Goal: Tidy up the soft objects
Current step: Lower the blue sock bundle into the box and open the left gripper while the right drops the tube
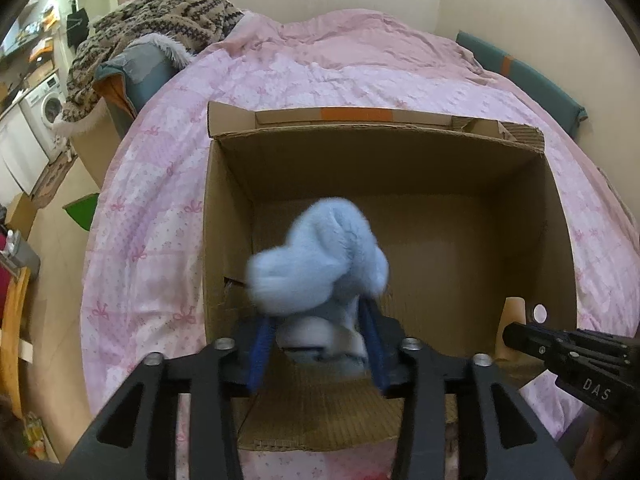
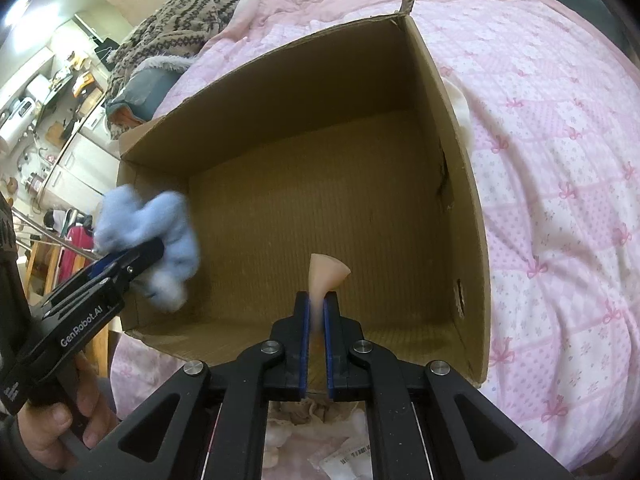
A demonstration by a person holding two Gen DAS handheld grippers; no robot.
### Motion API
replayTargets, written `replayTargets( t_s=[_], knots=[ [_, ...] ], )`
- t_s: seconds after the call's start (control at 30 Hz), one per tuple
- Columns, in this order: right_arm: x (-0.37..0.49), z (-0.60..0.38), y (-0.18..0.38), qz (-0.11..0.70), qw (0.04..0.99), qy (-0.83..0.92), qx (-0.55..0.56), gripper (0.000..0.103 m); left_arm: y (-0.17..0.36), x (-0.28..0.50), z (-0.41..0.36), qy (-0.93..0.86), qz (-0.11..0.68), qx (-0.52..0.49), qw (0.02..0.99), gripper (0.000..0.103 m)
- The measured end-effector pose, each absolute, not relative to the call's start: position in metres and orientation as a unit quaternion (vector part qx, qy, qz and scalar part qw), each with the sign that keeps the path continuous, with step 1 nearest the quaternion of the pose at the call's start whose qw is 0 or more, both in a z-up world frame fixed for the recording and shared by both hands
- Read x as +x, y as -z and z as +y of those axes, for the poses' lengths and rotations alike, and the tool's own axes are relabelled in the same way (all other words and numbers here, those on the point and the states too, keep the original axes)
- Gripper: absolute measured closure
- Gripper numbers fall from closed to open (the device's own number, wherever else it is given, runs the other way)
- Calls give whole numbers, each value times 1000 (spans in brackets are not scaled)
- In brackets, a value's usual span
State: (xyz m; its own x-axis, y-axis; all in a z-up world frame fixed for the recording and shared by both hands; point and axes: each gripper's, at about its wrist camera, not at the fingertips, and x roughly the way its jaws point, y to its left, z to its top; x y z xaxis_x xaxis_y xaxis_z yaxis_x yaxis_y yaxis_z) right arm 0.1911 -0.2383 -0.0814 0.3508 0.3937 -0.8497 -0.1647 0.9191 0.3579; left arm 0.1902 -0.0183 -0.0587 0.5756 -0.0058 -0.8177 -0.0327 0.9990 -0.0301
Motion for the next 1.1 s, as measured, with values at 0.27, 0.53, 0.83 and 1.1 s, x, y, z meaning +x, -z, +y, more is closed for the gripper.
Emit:
replayTargets(
  t_s=[0.27,0.53,0.83,1.1],
  knots=[
    [193,-238,81,545,814,-170,106,96,54,186,-28,4,455,-3,891,33],
    [194,-238,81,544,814,-171,108,96,49,185,-24,-6,449,-10,893,33],
    [194,-242,80,542,815,-171,115,95,44,183,-21,-14,441,-12,897,33],
    [193,-245,76,533,819,-174,122,91,41,179,-23,-13,431,-7,902,32]
  ],
)
